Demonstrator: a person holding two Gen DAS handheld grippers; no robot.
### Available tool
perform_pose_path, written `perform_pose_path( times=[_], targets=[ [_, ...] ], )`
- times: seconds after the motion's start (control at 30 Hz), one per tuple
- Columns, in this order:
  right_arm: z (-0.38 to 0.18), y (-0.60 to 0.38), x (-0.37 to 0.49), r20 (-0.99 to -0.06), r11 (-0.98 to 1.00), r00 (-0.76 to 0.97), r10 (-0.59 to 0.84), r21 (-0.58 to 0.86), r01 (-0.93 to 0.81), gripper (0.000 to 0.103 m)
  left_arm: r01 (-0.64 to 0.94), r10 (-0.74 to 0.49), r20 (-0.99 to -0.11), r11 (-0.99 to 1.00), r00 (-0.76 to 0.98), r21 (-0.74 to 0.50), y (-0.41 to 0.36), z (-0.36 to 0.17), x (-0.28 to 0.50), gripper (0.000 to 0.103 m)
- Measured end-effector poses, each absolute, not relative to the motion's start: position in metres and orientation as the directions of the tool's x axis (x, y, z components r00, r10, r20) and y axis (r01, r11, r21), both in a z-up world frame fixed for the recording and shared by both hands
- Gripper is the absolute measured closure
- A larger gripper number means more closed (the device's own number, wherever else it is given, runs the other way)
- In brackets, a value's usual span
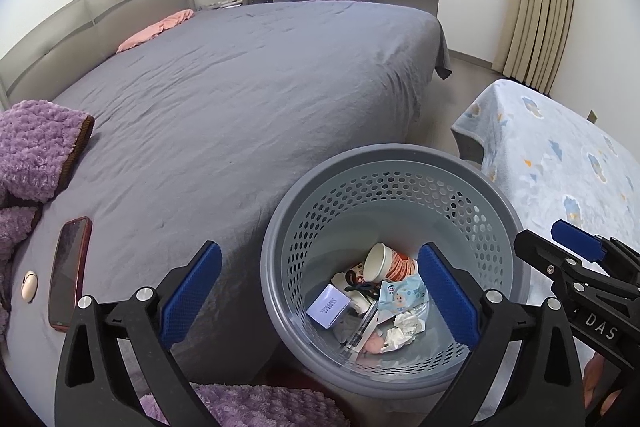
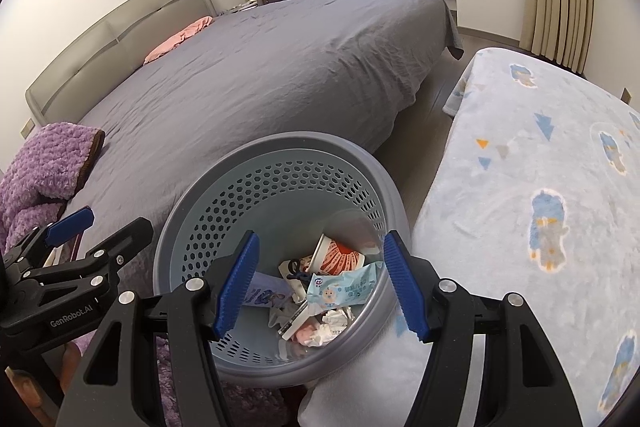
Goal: Collect trash
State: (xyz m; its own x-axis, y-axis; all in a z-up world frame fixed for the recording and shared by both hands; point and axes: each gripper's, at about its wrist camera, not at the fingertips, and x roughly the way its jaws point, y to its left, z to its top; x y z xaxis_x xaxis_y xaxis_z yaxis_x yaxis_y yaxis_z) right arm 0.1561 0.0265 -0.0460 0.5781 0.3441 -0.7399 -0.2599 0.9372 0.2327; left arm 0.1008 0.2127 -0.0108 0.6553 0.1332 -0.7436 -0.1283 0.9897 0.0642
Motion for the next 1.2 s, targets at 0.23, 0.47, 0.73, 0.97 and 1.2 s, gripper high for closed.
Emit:
perform_pose_path(
  times=[0.23, 0.47, 0.73, 0.97, 1.2],
  targets=[
    [-0.0453, 0.0262, 0.1557, -0.738, 0.937, 0.58, 0.344, 0.233, -0.26, 0.04, -0.132, 0.138, -0.746, 0.989, 0.651, 0.068, 0.2131, -0.0106, 0.1018, 0.006],
    [-0.0453, 0.026, 0.1556, -0.739, 0.937, 0.579, 0.345, 0.234, -0.26, 0.04, -0.14, 0.148, -0.746, 0.987, 0.649, 0.074, 0.2127, -0.0116, 0.1027, 0.006],
    [-0.0453, 0.0258, 0.1555, -0.738, 0.937, 0.58, 0.345, 0.234, -0.26, 0.04, -0.148, 0.159, -0.748, 0.986, 0.645, 0.082, 0.2125, -0.0132, 0.1039, 0.006],
    [-0.0453, 0.0258, 0.1555, -0.738, 0.937, 0.58, 0.345, 0.233, -0.26, 0.04, -0.161, 0.168, -0.747, 0.983, 0.643, 0.083, 0.2144, -0.0134, 0.1035, 0.006],
    [-0.0454, 0.0259, 0.1555, -0.738, 0.937, 0.58, 0.346, 0.234, -0.261, 0.04, -0.16, 0.167, -0.749, 0.984, 0.642, 0.083, 0.2143, -0.0135, 0.1029, 0.006]
  ],
)
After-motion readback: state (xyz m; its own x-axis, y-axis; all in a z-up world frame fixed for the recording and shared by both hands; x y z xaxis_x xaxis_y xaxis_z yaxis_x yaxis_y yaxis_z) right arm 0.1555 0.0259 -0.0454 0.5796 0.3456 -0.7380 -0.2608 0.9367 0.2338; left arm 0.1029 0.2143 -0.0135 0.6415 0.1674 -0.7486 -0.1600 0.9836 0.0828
